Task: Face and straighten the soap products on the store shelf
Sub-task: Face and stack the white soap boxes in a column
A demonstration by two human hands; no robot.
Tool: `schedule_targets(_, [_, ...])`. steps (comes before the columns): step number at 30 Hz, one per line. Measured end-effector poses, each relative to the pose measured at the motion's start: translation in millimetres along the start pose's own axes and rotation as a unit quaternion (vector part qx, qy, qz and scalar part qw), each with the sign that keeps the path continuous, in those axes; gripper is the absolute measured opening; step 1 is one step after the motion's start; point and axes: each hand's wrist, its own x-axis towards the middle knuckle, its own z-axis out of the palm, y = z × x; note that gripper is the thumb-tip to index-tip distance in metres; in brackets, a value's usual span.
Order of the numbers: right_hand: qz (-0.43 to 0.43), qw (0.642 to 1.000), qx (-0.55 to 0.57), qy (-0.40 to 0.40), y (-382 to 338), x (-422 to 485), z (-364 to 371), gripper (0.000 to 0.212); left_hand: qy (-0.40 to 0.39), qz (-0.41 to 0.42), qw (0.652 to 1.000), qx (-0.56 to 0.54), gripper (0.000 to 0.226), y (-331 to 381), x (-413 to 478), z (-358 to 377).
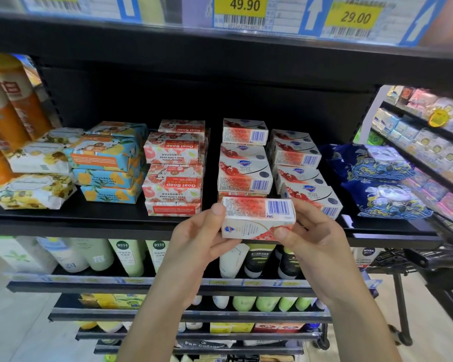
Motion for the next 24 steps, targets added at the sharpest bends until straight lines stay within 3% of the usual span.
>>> schedule_targets(6, [-0.024, 0.999, 0.016, -0.025, 0.2, -2.7, 3.6, 0.045, -0.01, -0.008, 1.0, -0.002, 0.05, -1.4, 2.5, -4.8])
schedule_targets(11, [0.016, 1.0, 0.003, -0.011, -2.2, -3.3, 4.8, 0.056, -0.003, 0.009, 1.0, -0.006, 0.049, -2.2, 1.9, -4.0])
schedule_targets(18, [0.109, 0.994, -0.007, 0.029, -5.0, -4.5, 7.8, 0.099, 0.0, 0.024, 1.0, -0.007, 0.054, -3.7, 3.3, -3.0])
schedule_targets(20, [0.114, 0.993, 0.0, 0.039, -6.0, -4.8, 9.8, 0.095, -0.002, 0.025, 1.0, -0.002, 0.058, -6.1, 3.8, -3.7])
schedule_targets(24, [0.114, 0.992, 0.016, 0.042, -6.8, -5.9, 10.3, 0.061, -0.006, 0.026, 1.0, 0.002, 0.063, -9.1, 3.7, -3.7])
